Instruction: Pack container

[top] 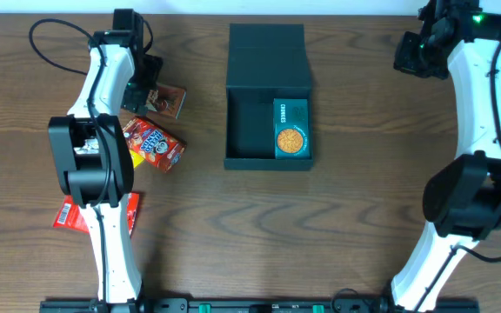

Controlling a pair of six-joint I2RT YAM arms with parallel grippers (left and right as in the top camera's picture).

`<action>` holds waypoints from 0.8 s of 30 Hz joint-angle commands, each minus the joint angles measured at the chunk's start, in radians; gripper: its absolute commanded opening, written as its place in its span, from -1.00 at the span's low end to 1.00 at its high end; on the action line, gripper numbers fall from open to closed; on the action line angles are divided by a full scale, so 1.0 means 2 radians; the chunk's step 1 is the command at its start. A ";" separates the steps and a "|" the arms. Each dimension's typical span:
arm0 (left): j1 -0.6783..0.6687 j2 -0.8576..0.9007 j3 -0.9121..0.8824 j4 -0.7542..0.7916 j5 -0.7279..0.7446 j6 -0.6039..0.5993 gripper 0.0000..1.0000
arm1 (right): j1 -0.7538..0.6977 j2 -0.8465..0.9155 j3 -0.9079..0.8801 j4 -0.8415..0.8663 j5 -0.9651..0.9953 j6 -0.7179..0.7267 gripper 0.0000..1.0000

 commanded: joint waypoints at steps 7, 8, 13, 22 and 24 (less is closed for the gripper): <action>0.000 0.018 -0.003 0.021 0.027 -0.007 0.94 | 0.000 -0.002 0.004 -0.001 0.003 -0.007 -0.86; 0.000 0.020 -0.003 0.024 0.030 -0.007 0.94 | 0.000 -0.002 0.004 -0.001 0.003 -0.007 -0.86; 0.000 0.028 -0.003 0.023 0.035 -0.006 0.93 | 0.000 -0.002 0.004 -0.002 0.003 -0.007 -0.85; 0.001 0.029 0.006 0.007 0.054 0.025 0.80 | 0.000 -0.002 0.004 -0.003 0.003 -0.007 -0.84; 0.001 0.029 0.011 0.001 0.050 0.027 0.80 | 0.000 -0.002 0.004 -0.002 0.003 -0.007 -0.83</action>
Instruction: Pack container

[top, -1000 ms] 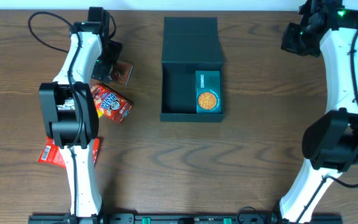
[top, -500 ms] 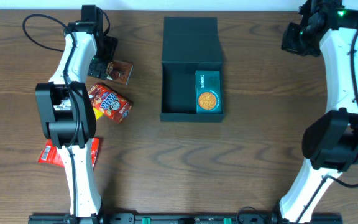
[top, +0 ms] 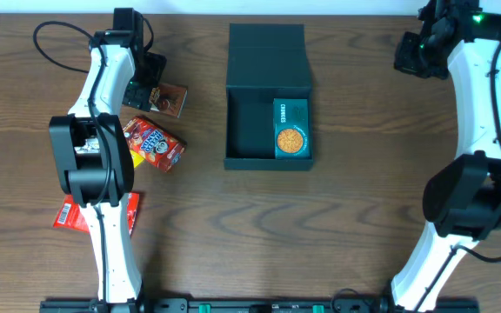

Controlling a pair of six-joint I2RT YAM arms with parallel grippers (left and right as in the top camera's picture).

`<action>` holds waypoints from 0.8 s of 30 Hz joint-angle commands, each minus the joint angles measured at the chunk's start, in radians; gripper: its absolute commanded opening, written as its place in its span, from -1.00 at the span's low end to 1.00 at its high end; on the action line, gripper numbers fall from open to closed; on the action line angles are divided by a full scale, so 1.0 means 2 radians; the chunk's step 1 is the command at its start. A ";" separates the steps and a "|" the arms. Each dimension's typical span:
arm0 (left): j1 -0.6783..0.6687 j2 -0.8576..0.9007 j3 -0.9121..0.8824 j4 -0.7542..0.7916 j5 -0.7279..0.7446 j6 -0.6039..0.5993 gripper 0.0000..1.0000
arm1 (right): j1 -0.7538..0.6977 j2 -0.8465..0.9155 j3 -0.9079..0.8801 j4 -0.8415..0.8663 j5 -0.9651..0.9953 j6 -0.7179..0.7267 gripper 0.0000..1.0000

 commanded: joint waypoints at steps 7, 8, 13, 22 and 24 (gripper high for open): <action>0.001 0.023 0.042 -0.032 0.001 0.031 0.79 | 0.000 -0.002 0.004 -0.002 -0.005 -0.007 -0.83; 0.001 0.023 0.052 -0.038 -0.006 0.033 0.80 | 0.000 -0.002 0.004 -0.002 -0.005 -0.007 -0.83; 0.001 0.023 0.060 -0.046 -0.014 0.038 0.89 | 0.000 -0.002 0.004 -0.002 -0.004 -0.007 -0.83; 0.000 0.023 0.059 -0.087 -0.022 0.050 0.91 | 0.000 -0.002 0.004 0.002 -0.004 -0.007 -0.81; 0.000 0.024 0.059 -0.087 -0.029 0.050 0.95 | 0.000 -0.002 0.004 0.002 -0.004 -0.007 -0.81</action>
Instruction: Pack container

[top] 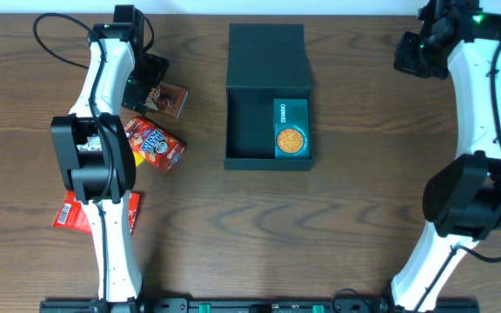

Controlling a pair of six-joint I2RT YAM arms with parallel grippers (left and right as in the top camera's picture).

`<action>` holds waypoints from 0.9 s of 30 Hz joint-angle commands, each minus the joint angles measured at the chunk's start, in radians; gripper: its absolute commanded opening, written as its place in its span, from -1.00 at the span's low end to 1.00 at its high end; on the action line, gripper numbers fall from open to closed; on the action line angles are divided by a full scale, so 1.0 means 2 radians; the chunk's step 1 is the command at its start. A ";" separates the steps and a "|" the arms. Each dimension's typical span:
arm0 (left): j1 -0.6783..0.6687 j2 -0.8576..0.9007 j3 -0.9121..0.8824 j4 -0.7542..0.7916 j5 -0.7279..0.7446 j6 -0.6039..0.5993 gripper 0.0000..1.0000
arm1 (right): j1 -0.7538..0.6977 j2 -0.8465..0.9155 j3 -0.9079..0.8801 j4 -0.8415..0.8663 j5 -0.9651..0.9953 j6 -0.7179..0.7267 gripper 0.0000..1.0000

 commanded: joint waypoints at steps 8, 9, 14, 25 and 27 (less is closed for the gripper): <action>0.000 0.034 0.007 0.037 0.007 0.006 0.94 | 0.000 -0.002 0.004 -0.001 -0.002 -0.007 -0.81; 0.000 0.034 0.007 0.041 0.006 0.006 0.95 | 0.000 -0.002 0.004 -0.002 -0.002 -0.007 -0.81; 0.000 0.034 0.007 0.056 0.006 0.007 0.91 | 0.000 -0.002 0.004 -0.002 -0.002 -0.007 -0.80; 0.000 0.048 0.007 0.058 0.020 0.009 0.91 | 0.000 -0.002 0.004 -0.003 -0.002 -0.007 -0.78; 0.001 0.048 0.007 0.059 0.019 0.016 0.92 | 0.000 -0.002 0.004 -0.003 -0.002 -0.007 -0.78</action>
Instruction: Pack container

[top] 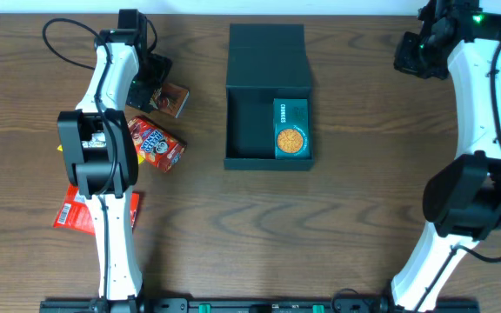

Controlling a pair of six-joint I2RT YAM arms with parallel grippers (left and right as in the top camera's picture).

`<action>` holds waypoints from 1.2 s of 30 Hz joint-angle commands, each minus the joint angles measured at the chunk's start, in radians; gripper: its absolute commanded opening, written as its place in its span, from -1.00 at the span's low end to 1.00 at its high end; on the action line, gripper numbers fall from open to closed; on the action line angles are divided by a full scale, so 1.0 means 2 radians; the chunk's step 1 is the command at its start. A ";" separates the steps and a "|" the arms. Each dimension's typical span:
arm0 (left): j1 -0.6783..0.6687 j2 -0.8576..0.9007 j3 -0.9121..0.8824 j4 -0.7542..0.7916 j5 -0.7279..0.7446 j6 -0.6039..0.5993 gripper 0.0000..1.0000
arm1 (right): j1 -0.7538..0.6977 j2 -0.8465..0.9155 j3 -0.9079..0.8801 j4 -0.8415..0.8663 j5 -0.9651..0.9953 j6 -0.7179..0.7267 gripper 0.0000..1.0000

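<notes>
A dark green box (pixel 249 130) with its lid folded back sits at mid-table. A teal cookie box (pixel 290 128) lies in its right side. My left gripper (pixel 149 89) is down on the left end of a brown snack packet (pixel 172 100) at the back left and appears shut on it. A red snack pouch (pixel 156 145) lies just in front of that. A flat red packet (pixel 75 215) shows partly under the left arm. My right gripper (pixel 410 56) hangs at the far right back, holding nothing I can see; its jaws are too dark to read.
The left arm's cable (pixel 63 30) loops over the back left of the table. The box's open lid (pixel 268 56) lies flat behind the box. The arm bases stand at the front edge on both sides.
My left gripper and the brown packet have shifted slightly to the right together. The left arm's elbow has also moved right. The right arm has not moved.
At every earlier moment my left gripper sat on the brown packet's left end, and the cookie box lay in the green box. Across the moments the gripper and packet moved a little right and back. The right arm stayed still.
</notes>
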 commanded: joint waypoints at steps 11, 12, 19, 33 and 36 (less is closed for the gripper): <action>0.001 0.015 0.006 -0.011 0.000 0.043 0.47 | 0.000 -0.002 0.004 -0.002 -0.002 -0.007 -0.77; 0.001 0.015 0.006 -0.012 0.001 0.046 0.43 | 0.000 -0.002 0.004 -0.002 -0.002 -0.007 -0.76; 0.001 0.015 0.007 -0.018 0.001 0.064 0.39 | 0.000 -0.002 0.004 -0.002 -0.002 -0.007 -0.76; -0.043 0.015 0.178 -0.107 -0.052 0.181 0.35 | -0.007 -0.002 0.004 0.015 -0.002 -0.008 -0.74; -0.074 0.015 0.202 -0.125 -0.051 0.205 0.35 | -0.015 -0.002 0.004 0.016 -0.002 -0.008 -0.73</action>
